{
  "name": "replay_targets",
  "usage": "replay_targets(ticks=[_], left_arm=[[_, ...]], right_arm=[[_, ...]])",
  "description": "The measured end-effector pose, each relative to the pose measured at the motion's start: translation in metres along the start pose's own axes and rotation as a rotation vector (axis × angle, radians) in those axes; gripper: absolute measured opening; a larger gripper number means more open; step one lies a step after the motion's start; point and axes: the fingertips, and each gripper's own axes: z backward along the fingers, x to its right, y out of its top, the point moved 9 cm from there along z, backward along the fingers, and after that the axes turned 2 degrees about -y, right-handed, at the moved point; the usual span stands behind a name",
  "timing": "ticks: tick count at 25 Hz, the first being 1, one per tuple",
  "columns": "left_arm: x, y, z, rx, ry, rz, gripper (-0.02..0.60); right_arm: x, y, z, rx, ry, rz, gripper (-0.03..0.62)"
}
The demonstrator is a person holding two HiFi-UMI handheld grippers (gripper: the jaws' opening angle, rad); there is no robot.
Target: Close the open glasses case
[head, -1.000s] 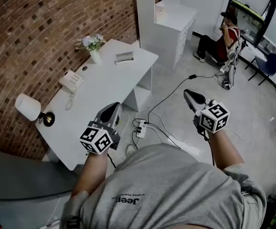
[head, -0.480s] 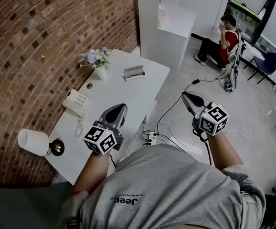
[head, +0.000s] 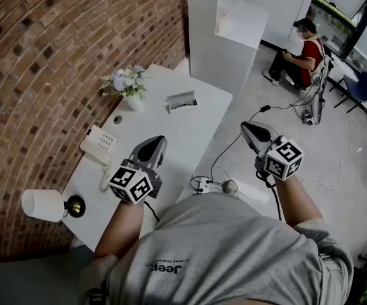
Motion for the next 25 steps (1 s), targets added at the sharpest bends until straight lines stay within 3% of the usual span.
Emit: replay_targets(ticks=[15,19,25], left_arm=[[-0.02,-0.007,-0.158,0.002,0.273,-0.015,-0.002],[-0.035,-0.002,-0.164,0.002,0.299,-0.015,-0.002],[-0.072,0.006,-0.143,0.01,0.27,-0.006,-0.002]], right_arm=[[0.209,0.012,-0.091,-0.006,0.271,0.015,0.009],[0.224,0.013,-0.111,-0.004,0.27,0.017,0.009],[0.201,0.015,-0.133,-0.003,0.215,0.022,0.009]])
